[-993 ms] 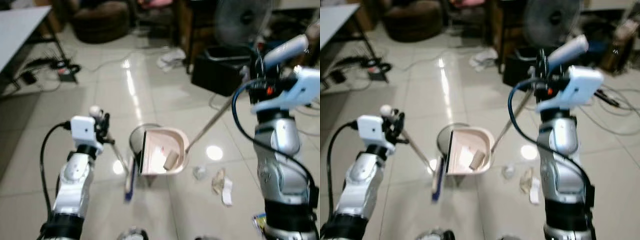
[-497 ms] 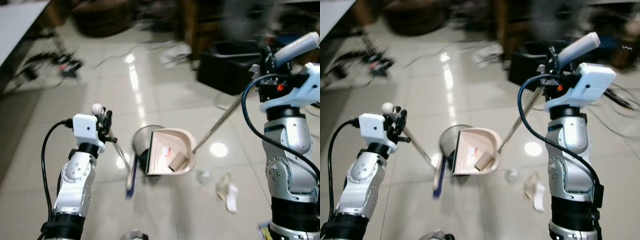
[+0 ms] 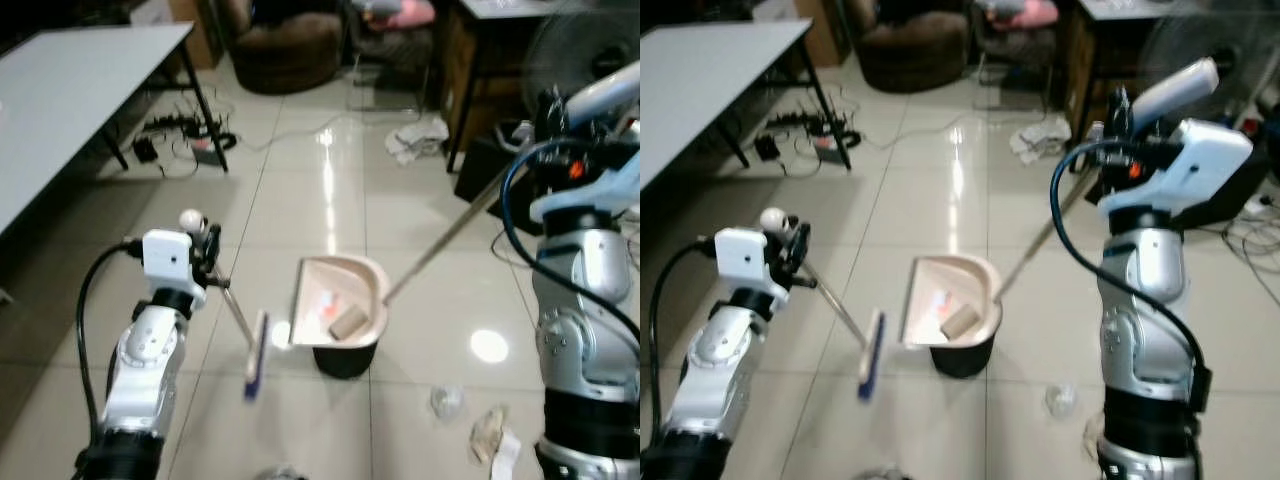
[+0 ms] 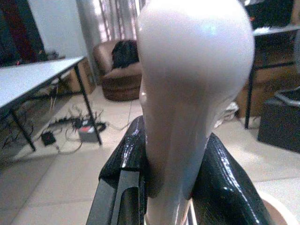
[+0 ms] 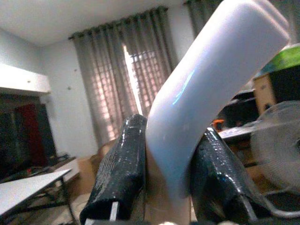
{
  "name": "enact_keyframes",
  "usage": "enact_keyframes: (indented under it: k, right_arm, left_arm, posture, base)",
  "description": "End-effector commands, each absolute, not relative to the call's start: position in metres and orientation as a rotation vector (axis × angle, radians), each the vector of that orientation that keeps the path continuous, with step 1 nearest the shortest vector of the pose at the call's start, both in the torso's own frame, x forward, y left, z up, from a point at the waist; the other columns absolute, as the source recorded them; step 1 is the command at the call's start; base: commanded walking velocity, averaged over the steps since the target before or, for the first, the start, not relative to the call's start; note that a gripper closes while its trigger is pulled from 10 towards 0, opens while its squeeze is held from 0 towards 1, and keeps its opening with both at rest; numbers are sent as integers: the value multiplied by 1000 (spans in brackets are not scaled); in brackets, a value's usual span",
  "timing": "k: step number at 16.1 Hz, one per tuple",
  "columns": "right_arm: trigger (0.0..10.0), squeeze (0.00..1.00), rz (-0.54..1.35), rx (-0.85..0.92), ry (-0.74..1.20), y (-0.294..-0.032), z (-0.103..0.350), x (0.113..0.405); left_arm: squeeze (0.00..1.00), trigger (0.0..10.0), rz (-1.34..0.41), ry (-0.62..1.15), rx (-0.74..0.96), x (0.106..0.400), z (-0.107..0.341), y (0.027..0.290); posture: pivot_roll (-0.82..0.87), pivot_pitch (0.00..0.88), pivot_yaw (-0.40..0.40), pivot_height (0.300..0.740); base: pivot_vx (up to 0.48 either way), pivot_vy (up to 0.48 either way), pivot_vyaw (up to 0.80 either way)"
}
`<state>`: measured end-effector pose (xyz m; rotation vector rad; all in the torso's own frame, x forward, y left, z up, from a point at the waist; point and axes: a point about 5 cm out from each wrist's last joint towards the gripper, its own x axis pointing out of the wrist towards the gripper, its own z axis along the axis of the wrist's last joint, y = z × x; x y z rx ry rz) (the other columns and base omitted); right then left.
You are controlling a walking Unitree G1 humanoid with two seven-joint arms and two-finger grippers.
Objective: Sweep floor
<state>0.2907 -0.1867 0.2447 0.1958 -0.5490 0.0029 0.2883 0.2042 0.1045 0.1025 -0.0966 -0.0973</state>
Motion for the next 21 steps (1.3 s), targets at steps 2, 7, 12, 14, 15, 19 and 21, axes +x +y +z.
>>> enact_keyframes:
  k: [2, 7, 12, 14, 15, 19, 21]
  right_arm:
    - [10000, 0, 3, 235, -599, -189, 255, 287]
    - [10000, 0, -32, 260, -597, -195, 253, 284]
    - [10000, 0, -61, 180, -634, -207, 260, 283]
    - [10000, 0, -40, 143, -649, -206, 262, 285]
    - [10000, 0, -23, 125, -657, -203, 264, 288]
    - [10000, 0, 90, -57, -699, -181, 269, 298]
    - [10000, 0, 174, -173, -725, -162, 270, 302]
  left_arm:
    - [0, 10000, -131, -114, 91, 290, 111, 203]
    - [0, 10000, -160, -73, 108, 289, 103, 199]
    - [0, 10000, -188, -65, 113, 289, 103, 195]
    - [0, 10000, -193, -65, 117, 289, 103, 195]
    - [0, 10000, -202, -63, 123, 289, 103, 195]
    - [0, 10000, -209, -61, 126, 288, 103, 196]
    - [0, 10000, -210, -62, 125, 288, 103, 195]
  posture:
    - [-1, 41, 99, 740]
    - [-8, 47, 103, 740]
    - [-11, 63, 121, 740]
    - [-10, 64, 124, 740]
    - [-5, 70, 127, 740]
    - [0, 58, 124, 740]
    - [-1, 51, 122, 740]
  base:
    - [142, 0, 0]
    - [0, 0, 0]
    - [0, 0, 0]
    - [0, 0, 0]
    - [0, 0, 0]
    - [0, 0, 0]
    - [0, 0, 0]
